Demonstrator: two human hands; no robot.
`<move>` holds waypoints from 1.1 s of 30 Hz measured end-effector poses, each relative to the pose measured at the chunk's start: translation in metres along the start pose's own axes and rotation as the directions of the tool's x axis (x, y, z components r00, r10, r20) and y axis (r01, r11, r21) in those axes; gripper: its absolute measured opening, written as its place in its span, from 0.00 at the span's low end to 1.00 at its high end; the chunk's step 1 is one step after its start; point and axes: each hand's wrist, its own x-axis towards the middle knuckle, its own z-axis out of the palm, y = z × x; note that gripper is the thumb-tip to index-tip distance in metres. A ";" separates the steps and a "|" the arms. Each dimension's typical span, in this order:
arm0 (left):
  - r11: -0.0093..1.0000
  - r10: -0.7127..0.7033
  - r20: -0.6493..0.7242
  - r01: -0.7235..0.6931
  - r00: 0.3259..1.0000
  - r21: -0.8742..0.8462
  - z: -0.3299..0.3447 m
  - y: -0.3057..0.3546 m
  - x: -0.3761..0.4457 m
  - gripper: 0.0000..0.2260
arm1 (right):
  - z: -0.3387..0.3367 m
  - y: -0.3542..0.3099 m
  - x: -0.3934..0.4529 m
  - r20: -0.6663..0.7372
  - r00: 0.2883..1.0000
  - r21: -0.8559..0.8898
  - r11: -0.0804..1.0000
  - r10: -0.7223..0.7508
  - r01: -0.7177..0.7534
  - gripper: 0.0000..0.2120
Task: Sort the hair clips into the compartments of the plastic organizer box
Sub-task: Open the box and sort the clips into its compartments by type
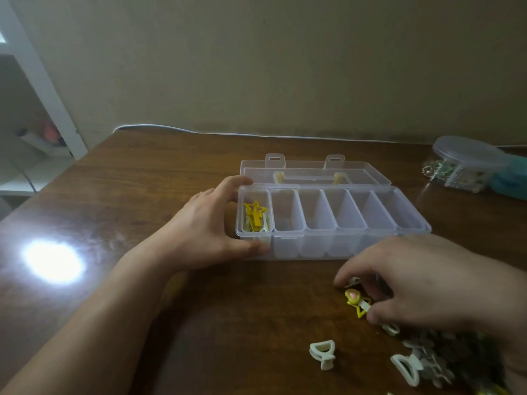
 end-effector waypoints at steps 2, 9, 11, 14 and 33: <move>1.000 0.003 0.014 -0.003 1.000 -0.029 0.000 0.000 -0.001 0.46 | 0.001 -0.003 0.001 -0.036 0.999 -0.053 0.999 0.002 -0.004 0.23; 0.951 -0.025 0.038 0.036 0.999 -0.308 0.000 0.005 -0.004 0.37 | 0.006 -0.006 0.003 -0.103 0.992 -0.060 0.996 -0.073 0.067 0.07; 0.948 -0.020 0.053 0.036 0.998 -0.316 0.000 0.005 -0.004 0.37 | 0.005 -0.005 0.003 -0.101 0.992 -0.019 0.997 -0.071 0.070 0.07; 0.952 -0.012 0.064 0.031 0.998 -0.306 -0.001 0.005 -0.004 0.36 | 0.002 0.000 0.001 -0.134 0.984 0.211 0.967 -0.119 0.146 0.11; 0.963 0.068 0.141 -0.029 0.988 -0.266 -0.002 0.011 -0.006 0.37 | 0.022 -0.016 0.051 -0.746 0.653 0.357 0.905 0.128 0.231 0.10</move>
